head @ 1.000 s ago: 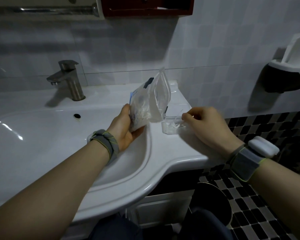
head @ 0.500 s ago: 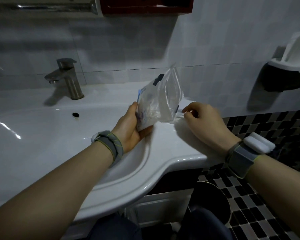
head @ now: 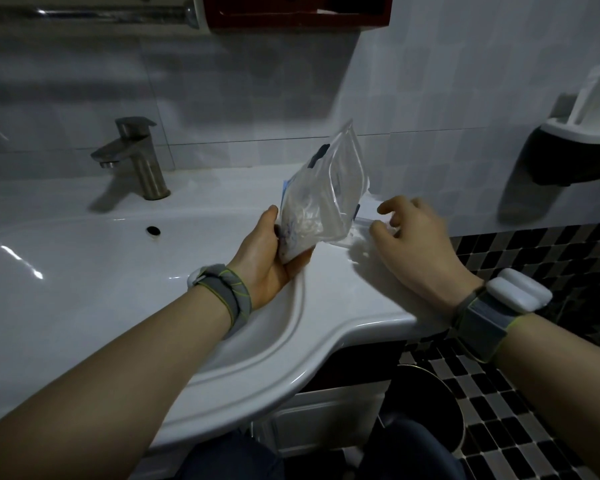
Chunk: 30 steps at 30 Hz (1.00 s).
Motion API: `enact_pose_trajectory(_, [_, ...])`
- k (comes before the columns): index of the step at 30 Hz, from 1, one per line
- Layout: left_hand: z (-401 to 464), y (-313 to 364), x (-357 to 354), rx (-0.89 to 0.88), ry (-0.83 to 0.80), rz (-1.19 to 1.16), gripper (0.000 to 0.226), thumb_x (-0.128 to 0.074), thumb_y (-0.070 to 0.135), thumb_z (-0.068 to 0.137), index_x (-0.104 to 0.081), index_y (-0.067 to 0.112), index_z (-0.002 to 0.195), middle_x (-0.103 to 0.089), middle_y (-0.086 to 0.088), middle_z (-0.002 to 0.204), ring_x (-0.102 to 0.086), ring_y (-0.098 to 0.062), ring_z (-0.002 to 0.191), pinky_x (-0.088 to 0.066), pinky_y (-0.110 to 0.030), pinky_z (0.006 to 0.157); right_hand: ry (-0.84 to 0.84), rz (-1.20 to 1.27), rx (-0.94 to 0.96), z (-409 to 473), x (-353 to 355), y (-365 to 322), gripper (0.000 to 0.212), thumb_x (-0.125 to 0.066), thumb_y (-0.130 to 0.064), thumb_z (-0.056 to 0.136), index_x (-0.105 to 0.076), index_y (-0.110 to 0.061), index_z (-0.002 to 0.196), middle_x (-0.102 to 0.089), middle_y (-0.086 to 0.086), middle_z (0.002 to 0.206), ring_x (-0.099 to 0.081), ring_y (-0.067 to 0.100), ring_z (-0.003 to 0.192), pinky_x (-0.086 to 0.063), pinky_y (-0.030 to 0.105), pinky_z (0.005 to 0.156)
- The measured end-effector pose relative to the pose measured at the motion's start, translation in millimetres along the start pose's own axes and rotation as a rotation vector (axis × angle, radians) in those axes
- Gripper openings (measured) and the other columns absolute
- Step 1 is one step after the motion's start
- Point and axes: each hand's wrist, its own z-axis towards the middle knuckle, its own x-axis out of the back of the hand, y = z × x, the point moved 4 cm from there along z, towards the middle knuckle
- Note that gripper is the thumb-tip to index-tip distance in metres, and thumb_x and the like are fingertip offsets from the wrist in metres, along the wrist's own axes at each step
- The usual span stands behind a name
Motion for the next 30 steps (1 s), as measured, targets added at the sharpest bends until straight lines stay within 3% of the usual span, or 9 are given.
enact_pose_trajectory(5, [0, 1, 1, 0.013, -0.009, -0.029, 0.061, -0.039, 0.054, 0.101, -0.051, 0.007, 0.137, -0.066, -0.017, 0.127, -0.070, -0.012, 0.065, -0.056, -0.022, 0.051, -0.116, -0.095, 0.121, 0, -9, -7, 0.037, -0.054, -0.034, 0.090, -0.065, -0.016, 0.121, -0.057, 0.000, 0.125, -0.056, 0.022, 0.113, -0.042, 0.029, 0.095])
enact_pose_trajectory(7, [-1, 1, 1, 0.018, -0.011, -0.037, 0.060, -0.037, 0.054, 0.101, -0.052, 0.008, 0.137, -0.066, -0.017, 0.126, -0.070, -0.013, 0.066, -0.056, -0.022, 0.050, -0.146, -0.114, 0.165, 1, -11, -7, 0.030, -0.054, -0.028, 0.090, -0.068, -0.017, 0.115, -0.058, -0.003, 0.123, -0.056, 0.021, 0.112, -0.044, 0.032, 0.095])
enact_pose_trajectory(11, [-2, 3, 2, 0.018, 0.007, -0.058, 0.060, -0.037, 0.052, 0.101, -0.050, 0.007, 0.138, -0.064, -0.020, 0.129, -0.067, -0.021, 0.091, -0.056, -0.024, 0.049, -0.152, -0.097, 0.238, 3, -13, -8, 0.024, -0.052, -0.019, 0.086, -0.069, -0.022, 0.103, -0.061, -0.008, 0.117, -0.054, 0.024, 0.107, -0.043, 0.037, 0.095])
enact_pose_trajectory(14, [-3, 4, 2, 0.011, 0.027, -0.062, 0.057, -0.036, 0.051, 0.102, -0.054, 0.008, 0.134, -0.063, -0.019, 0.129, -0.065, -0.023, 0.100, -0.057, -0.024, 0.049, -0.158, -0.096, 0.253, 6, -14, -8, 0.025, -0.052, -0.016, 0.087, -0.067, -0.023, 0.104, -0.062, -0.010, 0.118, -0.047, 0.020, 0.102, -0.038, 0.029, 0.089])
enact_pose_trajectory(20, [-8, 12, 9, -0.075, 0.147, -0.106, 0.033, -0.045, 0.041, 0.102, -0.064, 0.016, 0.114, -0.071, -0.006, 0.105, -0.067, -0.018, 0.083, -0.057, -0.024, 0.049, -0.051, -0.104, 0.332, 5, -5, -16, 0.023, -0.057, -0.019, 0.083, -0.066, -0.023, 0.104, -0.065, -0.008, 0.108, -0.047, 0.021, 0.100, -0.039, 0.032, 0.084])
enact_pose_trajectory(22, [-10, 16, 11, -0.127, 0.198, -0.061, 0.025, -0.048, 0.039, 0.101, -0.065, 0.021, 0.099, -0.070, -0.002, 0.093, -0.066, -0.016, 0.077, -0.055, -0.023, 0.047, 0.033, 0.057, 0.306, 7, 10, -29, 0.021, -0.056, -0.017, 0.083, -0.067, -0.020, 0.101, -0.065, -0.005, 0.097, -0.052, 0.016, 0.089, -0.044, 0.033, 0.079])
enact_pose_trajectory(25, [-11, 20, 14, -0.188, 0.236, 0.002, 0.024, -0.046, 0.039, 0.101, -0.064, 0.024, 0.096, -0.068, -0.001, 0.090, -0.065, -0.015, 0.075, -0.055, -0.023, 0.046, 0.120, 0.364, 0.212, 11, 34, -61, 0.020, -0.055, -0.012, 0.081, -0.070, -0.019, 0.091, -0.069, -0.003, 0.082, -0.062, 0.018, 0.074, -0.053, 0.035, 0.070])
enact_pose_trajectory(27, [-12, 23, 17, -0.217, 0.264, 0.031, 0.025, -0.045, 0.041, 0.101, -0.064, 0.025, 0.103, -0.068, 0.000, 0.094, -0.066, -0.015, 0.077, -0.055, -0.023, 0.047, 0.033, 0.355, 0.217, 14, 41, -82, 0.020, -0.056, -0.010, 0.080, -0.073, -0.021, 0.086, -0.070, 0.001, 0.077, -0.065, 0.022, 0.071, -0.053, 0.032, 0.068])
enact_pose_trajectory(30, [-12, 28, 22, -0.265, 0.299, 0.068, 0.027, -0.043, 0.043, 0.100, -0.065, 0.027, 0.105, -0.070, 0.001, 0.096, -0.067, -0.016, 0.080, -0.055, -0.024, 0.048, -0.304, 0.083, 0.257, 14, 31, -103, 0.018, -0.059, -0.007, 0.079, -0.074, -0.017, 0.077, -0.071, 0.002, 0.071, -0.059, 0.009, 0.057, -0.046, 0.014, 0.051])
